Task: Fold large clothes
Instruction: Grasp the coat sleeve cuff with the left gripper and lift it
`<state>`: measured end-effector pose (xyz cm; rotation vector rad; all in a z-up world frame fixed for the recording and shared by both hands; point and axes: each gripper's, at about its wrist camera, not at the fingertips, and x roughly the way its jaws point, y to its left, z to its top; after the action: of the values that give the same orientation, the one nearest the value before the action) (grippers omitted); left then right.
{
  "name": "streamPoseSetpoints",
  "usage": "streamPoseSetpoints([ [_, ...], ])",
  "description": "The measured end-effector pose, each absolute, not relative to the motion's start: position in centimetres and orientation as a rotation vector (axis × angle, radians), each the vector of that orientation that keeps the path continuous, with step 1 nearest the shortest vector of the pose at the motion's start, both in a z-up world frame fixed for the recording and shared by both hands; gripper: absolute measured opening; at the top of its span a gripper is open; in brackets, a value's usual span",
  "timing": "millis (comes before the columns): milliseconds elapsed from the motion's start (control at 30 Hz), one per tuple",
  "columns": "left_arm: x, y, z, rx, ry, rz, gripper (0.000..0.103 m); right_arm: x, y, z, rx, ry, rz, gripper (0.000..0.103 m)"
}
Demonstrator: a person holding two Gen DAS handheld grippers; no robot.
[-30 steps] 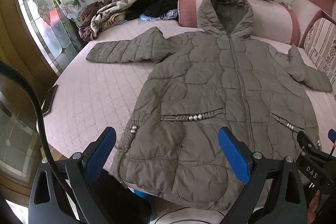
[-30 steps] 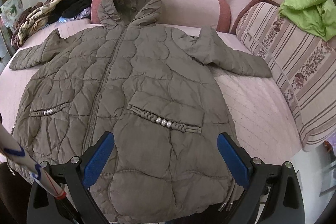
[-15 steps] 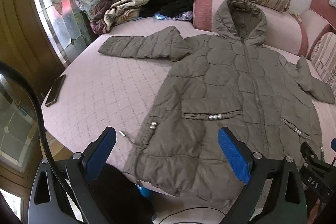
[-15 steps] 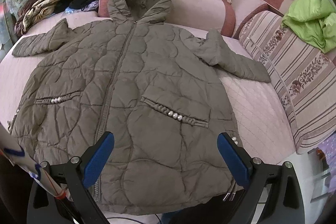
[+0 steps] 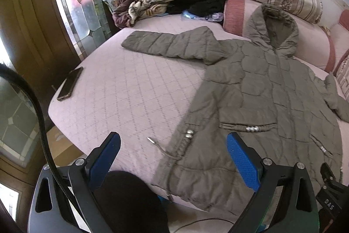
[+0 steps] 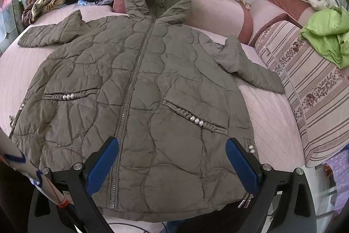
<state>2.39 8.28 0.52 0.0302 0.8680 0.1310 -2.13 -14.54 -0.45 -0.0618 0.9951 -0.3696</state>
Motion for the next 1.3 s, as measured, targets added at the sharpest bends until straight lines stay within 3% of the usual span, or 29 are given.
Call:
streamPoseSetpoints([
  [567,7.8,11.8,0.2,0.168,0.83,0.178,0.098,0.1,-12.8,0.0,-0.096,0.988,-0.326,0.1],
  [933,18.4,20.9,-1.9,-0.053,0.908,0.228,0.097,2.0,-13.8,-1.3,-0.048,1.005,-0.335,0.1],
  [1000,20.7,22.3,-2.7,-0.093,0.91,0.234,0.075,2.2,-14.6,-1.7,-0.028,1.014,-0.351,0.1],
  [1033,22.2,23.1,-3.2,-0.114,0.921,0.239,0.071,2.3,-15.1,-1.9,-0.021,1.019,-0.362,0.1],
  [1300,32.6,28.8,-9.1,-0.523,1.026,0.167,0.069,3.5,-18.0,-3.4,0.025,1.066,-0.459,0.1],
])
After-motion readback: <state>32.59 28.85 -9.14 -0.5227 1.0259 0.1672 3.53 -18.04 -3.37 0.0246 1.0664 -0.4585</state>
